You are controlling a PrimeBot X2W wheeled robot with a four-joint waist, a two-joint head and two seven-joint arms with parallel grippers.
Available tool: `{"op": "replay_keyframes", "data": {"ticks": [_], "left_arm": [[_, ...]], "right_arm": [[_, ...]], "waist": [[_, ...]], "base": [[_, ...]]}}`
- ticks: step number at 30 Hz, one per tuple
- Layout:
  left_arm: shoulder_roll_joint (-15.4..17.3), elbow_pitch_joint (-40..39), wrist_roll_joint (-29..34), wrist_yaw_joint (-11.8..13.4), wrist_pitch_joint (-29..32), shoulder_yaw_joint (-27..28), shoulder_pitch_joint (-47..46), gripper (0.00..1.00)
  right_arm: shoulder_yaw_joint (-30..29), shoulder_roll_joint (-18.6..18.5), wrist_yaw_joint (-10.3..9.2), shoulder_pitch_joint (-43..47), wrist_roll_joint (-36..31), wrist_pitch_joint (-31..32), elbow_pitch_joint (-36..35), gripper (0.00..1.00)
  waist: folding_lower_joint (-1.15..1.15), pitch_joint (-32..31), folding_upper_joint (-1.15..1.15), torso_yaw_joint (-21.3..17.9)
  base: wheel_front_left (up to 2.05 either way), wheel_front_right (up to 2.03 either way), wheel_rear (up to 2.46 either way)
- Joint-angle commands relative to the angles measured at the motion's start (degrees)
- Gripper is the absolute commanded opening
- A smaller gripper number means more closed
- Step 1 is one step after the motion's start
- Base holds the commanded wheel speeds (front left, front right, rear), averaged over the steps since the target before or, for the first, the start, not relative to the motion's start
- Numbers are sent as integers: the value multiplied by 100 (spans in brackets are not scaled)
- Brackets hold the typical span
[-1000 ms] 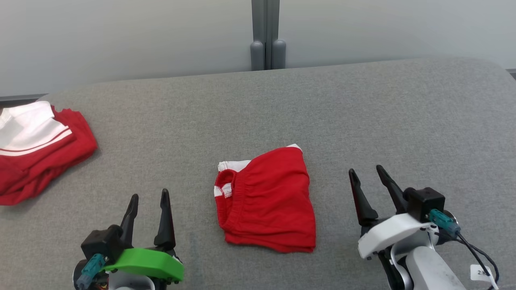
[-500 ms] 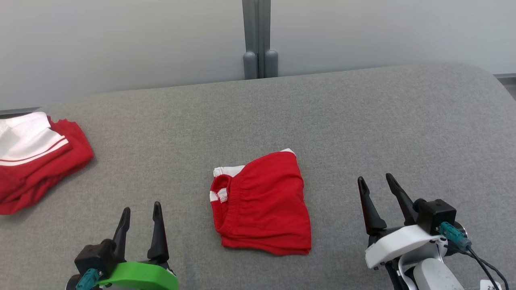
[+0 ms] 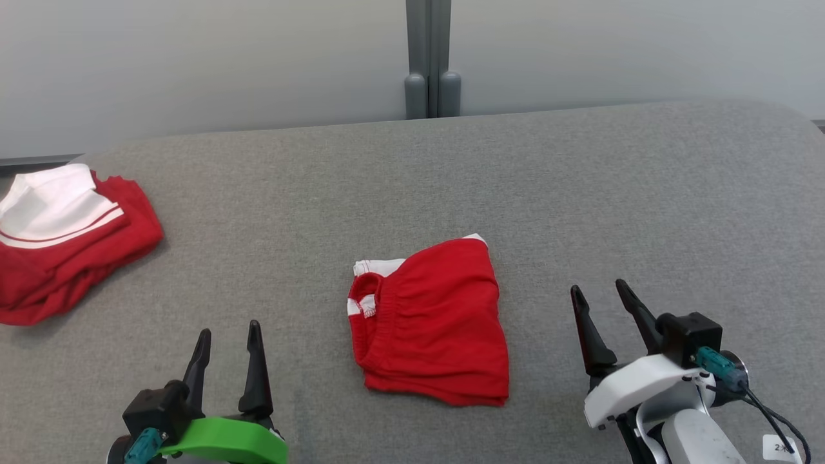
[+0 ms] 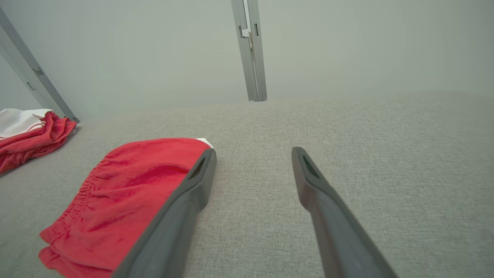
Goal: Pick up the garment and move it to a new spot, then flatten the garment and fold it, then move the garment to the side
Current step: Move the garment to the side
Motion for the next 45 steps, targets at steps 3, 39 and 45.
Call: {"op": "replay_keyframes", "data": {"ticks": [3, 39, 45], "left_arm": [[-11, -39, 31, -42, -19, -34, -132, 100], [25, -396, 136, -27, -9, -231, -422, 100], [104, -570, 254, -40, 33, -295, -640, 100]], "right_arm": [[49, -3, 0, -231, 103, 264, 56, 100], [67, -16, -4, -1717, 457, 1014, 2068, 0], [-305, -9, -3, -1930, 188, 776, 1850, 0]], "waist": [[0, 128, 0, 232], [0, 892, 0, 464], [0, 1283, 0, -660]], "base": [[0, 0, 0], [0, 0, 0], [0, 0, 0]]}}
